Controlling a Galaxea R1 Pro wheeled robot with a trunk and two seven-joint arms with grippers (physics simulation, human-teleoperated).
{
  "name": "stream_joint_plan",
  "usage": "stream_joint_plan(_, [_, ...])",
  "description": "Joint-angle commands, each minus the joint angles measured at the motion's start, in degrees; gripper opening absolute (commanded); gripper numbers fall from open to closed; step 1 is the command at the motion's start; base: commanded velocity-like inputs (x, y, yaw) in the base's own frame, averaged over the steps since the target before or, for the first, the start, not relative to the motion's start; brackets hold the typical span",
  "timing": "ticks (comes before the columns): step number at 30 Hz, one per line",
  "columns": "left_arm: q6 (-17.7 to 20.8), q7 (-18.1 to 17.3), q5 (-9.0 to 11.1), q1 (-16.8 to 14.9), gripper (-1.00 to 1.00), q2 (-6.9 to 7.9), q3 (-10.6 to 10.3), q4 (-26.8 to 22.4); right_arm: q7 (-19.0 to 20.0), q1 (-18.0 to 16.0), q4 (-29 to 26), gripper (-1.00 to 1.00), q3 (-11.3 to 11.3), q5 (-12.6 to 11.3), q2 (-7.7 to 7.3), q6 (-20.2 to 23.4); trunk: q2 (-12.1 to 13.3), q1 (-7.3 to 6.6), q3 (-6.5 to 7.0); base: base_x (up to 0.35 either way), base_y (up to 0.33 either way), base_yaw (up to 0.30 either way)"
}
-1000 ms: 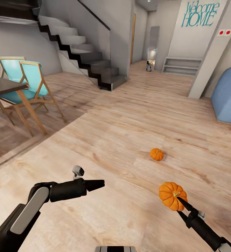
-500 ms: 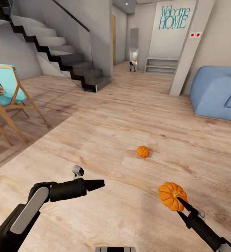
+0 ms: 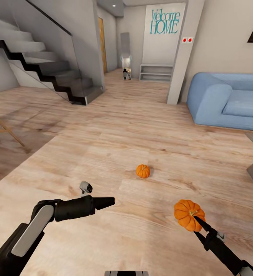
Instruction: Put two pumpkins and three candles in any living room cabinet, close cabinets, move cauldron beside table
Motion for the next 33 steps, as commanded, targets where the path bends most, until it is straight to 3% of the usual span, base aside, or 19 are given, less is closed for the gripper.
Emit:
stream_joint_plan(1, [0.1,-0.3,-0.1,0.0,1.0,0.04,0.0,0.0,0.1,-0.1,0.0,-1.0,-0.2,-0.5,0.01,0.6,0.0,0.02,-0.01,0.327,0.0,-0.28])
stream_joint_plan(33, [0.1,-0.2,-0.1,0.0,1.0,0.04,-0.1,0.1,0.1,-0.1,0.1,-1.0,-0.2,-0.5,0.01,0.6,0.0,0.02,0.9,0.333,0.0,-0.276])
